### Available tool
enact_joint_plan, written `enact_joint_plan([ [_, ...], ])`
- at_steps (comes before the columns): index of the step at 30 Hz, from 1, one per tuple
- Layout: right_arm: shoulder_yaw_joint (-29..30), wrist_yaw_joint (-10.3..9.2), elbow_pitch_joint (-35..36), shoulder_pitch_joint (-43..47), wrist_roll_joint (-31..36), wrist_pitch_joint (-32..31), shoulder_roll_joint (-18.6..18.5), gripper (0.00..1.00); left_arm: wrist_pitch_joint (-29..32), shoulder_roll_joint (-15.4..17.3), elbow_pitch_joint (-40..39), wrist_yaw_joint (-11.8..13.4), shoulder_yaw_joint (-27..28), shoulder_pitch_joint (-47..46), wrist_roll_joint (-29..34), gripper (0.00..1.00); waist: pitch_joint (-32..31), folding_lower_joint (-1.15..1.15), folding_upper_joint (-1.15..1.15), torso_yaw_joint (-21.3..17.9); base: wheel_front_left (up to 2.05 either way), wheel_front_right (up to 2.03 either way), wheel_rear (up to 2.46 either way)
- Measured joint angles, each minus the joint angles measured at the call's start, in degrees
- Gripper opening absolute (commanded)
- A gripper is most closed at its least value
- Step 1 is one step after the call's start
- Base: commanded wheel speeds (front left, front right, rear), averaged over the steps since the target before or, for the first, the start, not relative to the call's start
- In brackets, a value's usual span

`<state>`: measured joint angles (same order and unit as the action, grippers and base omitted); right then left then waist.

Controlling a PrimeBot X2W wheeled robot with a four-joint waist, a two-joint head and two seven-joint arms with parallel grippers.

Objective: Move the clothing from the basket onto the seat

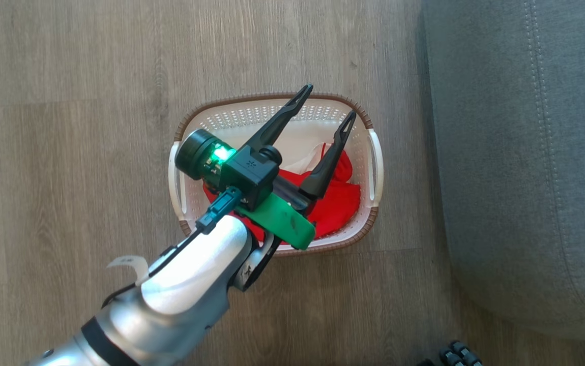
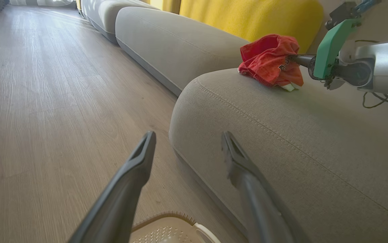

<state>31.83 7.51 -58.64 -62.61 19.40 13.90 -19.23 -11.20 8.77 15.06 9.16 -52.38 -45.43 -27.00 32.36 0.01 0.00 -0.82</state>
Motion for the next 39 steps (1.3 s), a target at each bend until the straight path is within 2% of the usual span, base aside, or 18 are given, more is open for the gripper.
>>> enact_joint_plan([
  [1,0.79,0.00,0.02,0.36,0.92,0.12,0.36,0.00,0.00,0.13,-0.12,0.00,-0.03,0.00,0.00,1.00,0.00,-0.01,0.00,-0.08,0.00,0.00,0.00],
  [2,1.32,0.00,0.09,0.50,1.83,0.32,0.70,0.18,0.00,0.24,-0.20,0.01,-0.03,0.00,0.00,1.00,-0.03,-0.01,0.00,-0.21,0.00,0.00,0.00],
  [3,1.68,0.00,0.22,0.55,2.55,0.32,1.14,0.50,0.00,0.34,-0.20,0.02,-0.03,0.00,0.00,1.00,-0.12,0.00,0.00,-0.37,0.00,0.00,0.00],
  [4,1.82,0.00,0.25,0.62,3.12,0.35,1.60,0.87,-0.01,0.45,-0.20,0.02,-0.04,0.01,0.00,1.00,-0.25,0.00,0.00,-0.52,0.00,0.00,0.00],
  [5,1.87,0.00,0.29,0.78,3.72,0.55,2.22,1.00,-0.01,0.53,-0.20,0.02,-0.05,0.01,-0.01,1.00,-0.42,-0.01,0.00,-0.68,0.00,0.00,0.00],
  [14,-1.74,0.00,6.37,8.01,2.75,0.57,6.55,1.00,-1.53,1.67,1.02,0.44,1.68,0.93,-1.32,1.00,-4.42,-0.01,0.00,-2.11,0.00,0.00,0.00],
  [24,-12.16,0.00,13.16,15.50,-4.39,0.57,8.43,1.00,-2.55,3.31,3.91,1.45,4.99,6.50,-4.28,1.00,-12.05,-0.01,0.00,-2.68,0.00,0.00,0.00],
  [29,-17.47,0.00,15.23,19.38,-8.62,0.57,8.77,1.00,-3.07,5.15,4.75,2.56,7.68,10.61,-5.81,1.00,-16.94,-0.01,0.00,-2.07,0.00,0.00,0.00],
  [33,-21.34,0.00,15.61,22.41,-11.62,0.57,10.31,1.00,-3.08,6.41,4.89,3.59,9.51,14.63,-6.80,1.00,-20.67,-0.01,0.00,-1.00,0.00,0.00,0.00],
  [39,-26.85,0.00,20.15,27.66,-16.14,0.57,12.80,1.00,-3.09,8.69,3.70,5.63,14.75,23.11,-7.73,1.00,-26.13,-0.01,0.00,1.16,0.00,0.00,0.00],
])
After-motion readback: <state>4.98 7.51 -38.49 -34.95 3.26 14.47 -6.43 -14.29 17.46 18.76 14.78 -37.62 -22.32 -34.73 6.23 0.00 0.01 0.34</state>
